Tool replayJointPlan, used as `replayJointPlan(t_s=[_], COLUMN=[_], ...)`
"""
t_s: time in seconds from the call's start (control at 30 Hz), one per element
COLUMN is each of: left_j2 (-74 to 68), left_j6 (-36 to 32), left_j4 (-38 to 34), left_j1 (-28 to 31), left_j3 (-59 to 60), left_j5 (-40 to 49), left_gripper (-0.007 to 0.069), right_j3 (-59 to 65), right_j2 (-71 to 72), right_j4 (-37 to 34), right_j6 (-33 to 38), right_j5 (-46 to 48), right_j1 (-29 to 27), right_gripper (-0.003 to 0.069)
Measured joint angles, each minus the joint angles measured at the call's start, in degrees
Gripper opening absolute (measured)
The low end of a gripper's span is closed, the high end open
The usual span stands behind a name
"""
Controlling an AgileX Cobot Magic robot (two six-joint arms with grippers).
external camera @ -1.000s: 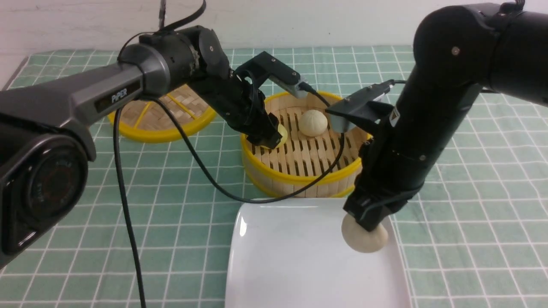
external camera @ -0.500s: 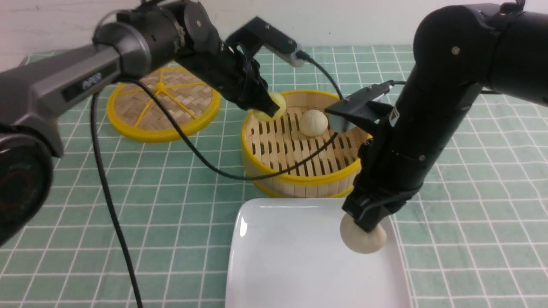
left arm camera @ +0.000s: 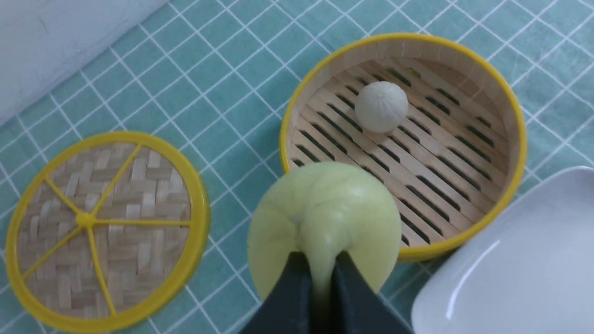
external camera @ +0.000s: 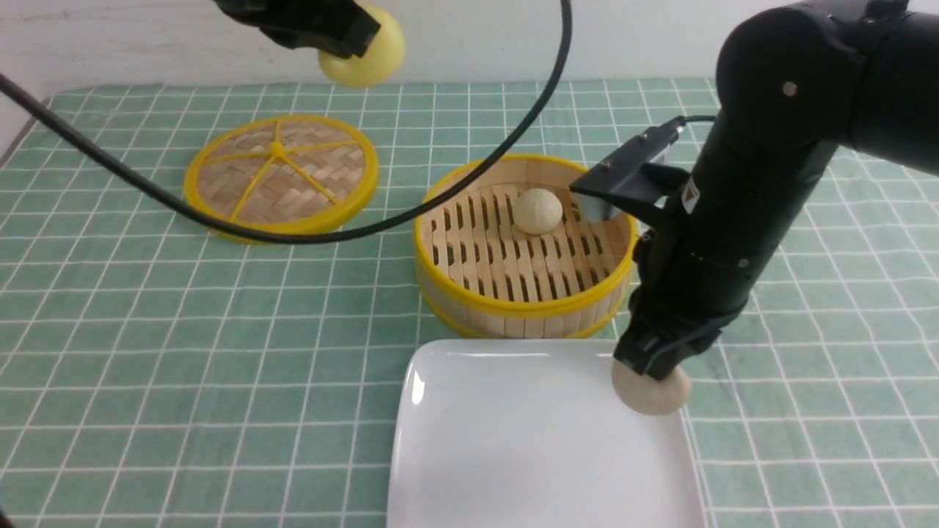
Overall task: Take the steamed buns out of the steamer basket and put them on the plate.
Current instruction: Use the right arm to put the steamed stuffed bun into the plate
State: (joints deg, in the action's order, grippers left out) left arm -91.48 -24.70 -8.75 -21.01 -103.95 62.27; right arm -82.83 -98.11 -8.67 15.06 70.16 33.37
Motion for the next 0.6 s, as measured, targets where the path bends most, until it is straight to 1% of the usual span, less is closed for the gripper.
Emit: replayJointPlan(t_s=[0.2, 0.4, 0.5, 0.6], left_j2=[1.0, 1.0, 1.0, 1.0], left_j6=[3.2, 3.6, 3.6, 4.2], left_j4=[-1.6, -6.6, -10.2, -11.1], left_j1=[0.0, 0.0, 0.0, 0.0], left_j3=[-0.1, -0.1, -0.1, -0.1], left_j5=[9.0, 9.0, 9.0, 9.0], left_gripper=[0.0024, 0.0026, 0.0026, 0.0026], right_j3=[0.0, 0.0, 0.0, 0.0], right_j2=[-1.9, -5.7, -8.6, -10.4], right_j4=[0.4, 1.3, 4.5, 6.7], right_j6=[2.1, 3.9, 4.2, 4.2], right_j5=[0.0, -2.0, -4.8, -6.4], right_j1=[0.0, 0.0, 0.0, 0.0], right_gripper=[0.0033, 0.0033, 0.0033, 0.0033])
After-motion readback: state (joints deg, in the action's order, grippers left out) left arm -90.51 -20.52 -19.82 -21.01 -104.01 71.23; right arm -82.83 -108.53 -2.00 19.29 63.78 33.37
